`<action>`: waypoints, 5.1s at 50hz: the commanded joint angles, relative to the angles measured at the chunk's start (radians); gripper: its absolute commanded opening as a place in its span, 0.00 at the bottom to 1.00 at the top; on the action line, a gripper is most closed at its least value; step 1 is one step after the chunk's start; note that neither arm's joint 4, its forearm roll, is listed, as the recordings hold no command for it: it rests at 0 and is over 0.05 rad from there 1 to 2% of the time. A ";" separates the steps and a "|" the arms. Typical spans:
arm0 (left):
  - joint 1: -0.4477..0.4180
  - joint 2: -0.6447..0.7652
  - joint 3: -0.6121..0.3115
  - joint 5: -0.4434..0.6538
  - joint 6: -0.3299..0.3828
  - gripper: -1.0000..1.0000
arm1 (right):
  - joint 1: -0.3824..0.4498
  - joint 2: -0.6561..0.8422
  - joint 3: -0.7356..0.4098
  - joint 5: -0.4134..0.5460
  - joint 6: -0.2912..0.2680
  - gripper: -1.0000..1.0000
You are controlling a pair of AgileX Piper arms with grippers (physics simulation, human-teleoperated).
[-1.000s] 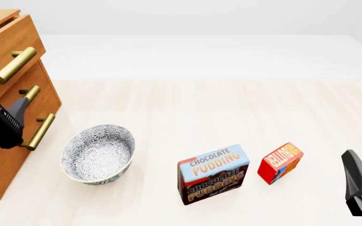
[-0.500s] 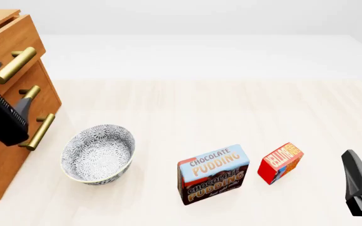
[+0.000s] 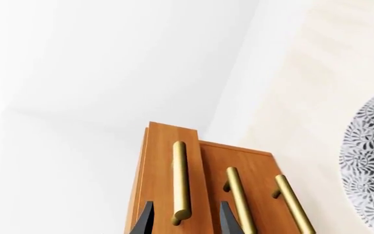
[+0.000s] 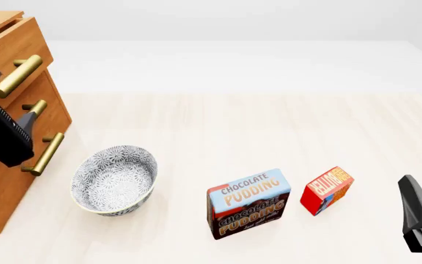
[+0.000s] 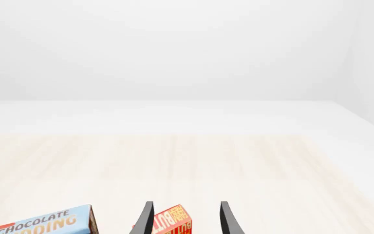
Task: Put the butter at the back in the top drawer of the cabinet and close it.
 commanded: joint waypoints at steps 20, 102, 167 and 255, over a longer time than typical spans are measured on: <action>0.026 0.028 -0.007 -0.003 -0.005 1.00 | 0.000 0.000 0.000 0.000 0.000 1.00; 0.083 0.131 -0.045 -0.057 -0.017 1.00 | 0.000 0.000 0.000 0.000 0.000 1.00; 0.087 0.171 -0.049 -0.072 -0.040 0.00 | 0.000 0.000 0.000 0.000 0.000 1.00; -0.121 0.221 0.077 -0.113 -0.143 0.00 | 0.000 0.000 0.000 0.000 0.000 1.00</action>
